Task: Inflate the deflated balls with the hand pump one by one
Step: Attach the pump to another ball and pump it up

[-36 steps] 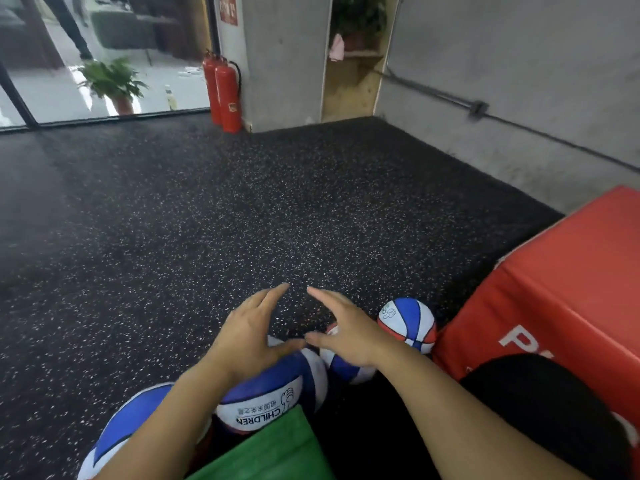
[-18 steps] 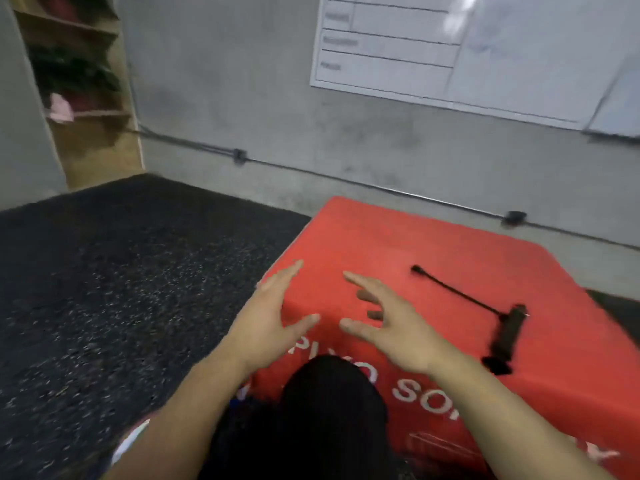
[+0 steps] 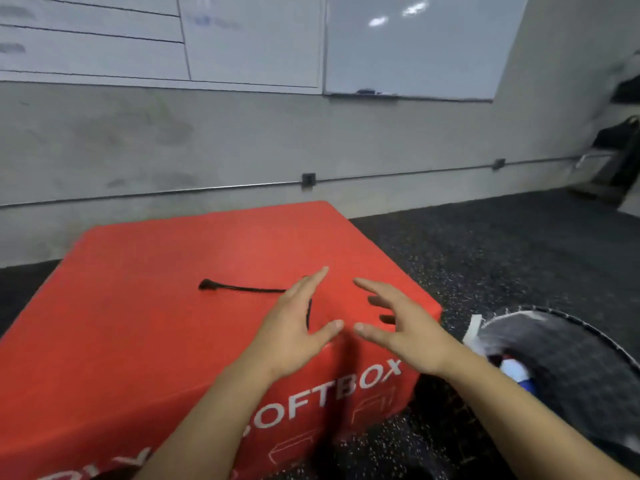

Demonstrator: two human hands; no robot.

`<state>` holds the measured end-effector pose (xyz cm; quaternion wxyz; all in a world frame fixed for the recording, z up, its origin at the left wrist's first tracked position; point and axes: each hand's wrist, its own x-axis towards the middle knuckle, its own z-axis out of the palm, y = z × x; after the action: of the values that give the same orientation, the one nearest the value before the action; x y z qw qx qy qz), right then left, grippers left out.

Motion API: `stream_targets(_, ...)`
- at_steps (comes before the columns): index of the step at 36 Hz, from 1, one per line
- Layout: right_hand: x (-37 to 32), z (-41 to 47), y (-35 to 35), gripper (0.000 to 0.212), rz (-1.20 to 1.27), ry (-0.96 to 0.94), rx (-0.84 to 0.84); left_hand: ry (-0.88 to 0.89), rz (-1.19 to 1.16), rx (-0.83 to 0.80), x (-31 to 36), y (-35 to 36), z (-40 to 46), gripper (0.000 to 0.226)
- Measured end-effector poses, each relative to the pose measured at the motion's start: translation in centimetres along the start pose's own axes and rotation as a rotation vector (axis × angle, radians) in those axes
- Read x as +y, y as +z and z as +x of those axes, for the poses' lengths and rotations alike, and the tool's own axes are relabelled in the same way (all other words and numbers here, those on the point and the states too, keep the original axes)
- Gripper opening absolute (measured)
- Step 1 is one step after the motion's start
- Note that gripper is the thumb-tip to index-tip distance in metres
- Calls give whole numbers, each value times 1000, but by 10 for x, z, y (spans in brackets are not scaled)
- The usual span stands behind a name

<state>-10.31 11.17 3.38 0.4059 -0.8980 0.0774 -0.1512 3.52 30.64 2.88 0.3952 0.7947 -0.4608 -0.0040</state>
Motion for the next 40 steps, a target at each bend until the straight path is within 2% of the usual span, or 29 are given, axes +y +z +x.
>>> stream_targets(9,119,-58,-78,71,35,218,178,138,-35,-238,42,135,65,87)
stream_targets(15,200,-110,-110,67,90,421,271,160,-81,-337,73,227,86,85)
stream_targets(21,284,-144,-141,70,94,631,350,114,-125,-469,103,315,101,86)
stream_targets(27,351,-138,-166,74,135,738,330,66,-182,-589,124,392,112,84)
stream_targets(34,421,-134,-163,75,267,881,376,-25,-164,-648,118,450,139,82)
stream_targets(40,469,-118,-157,78,161,935,401,-97,-184,-641,102,493,162,73)
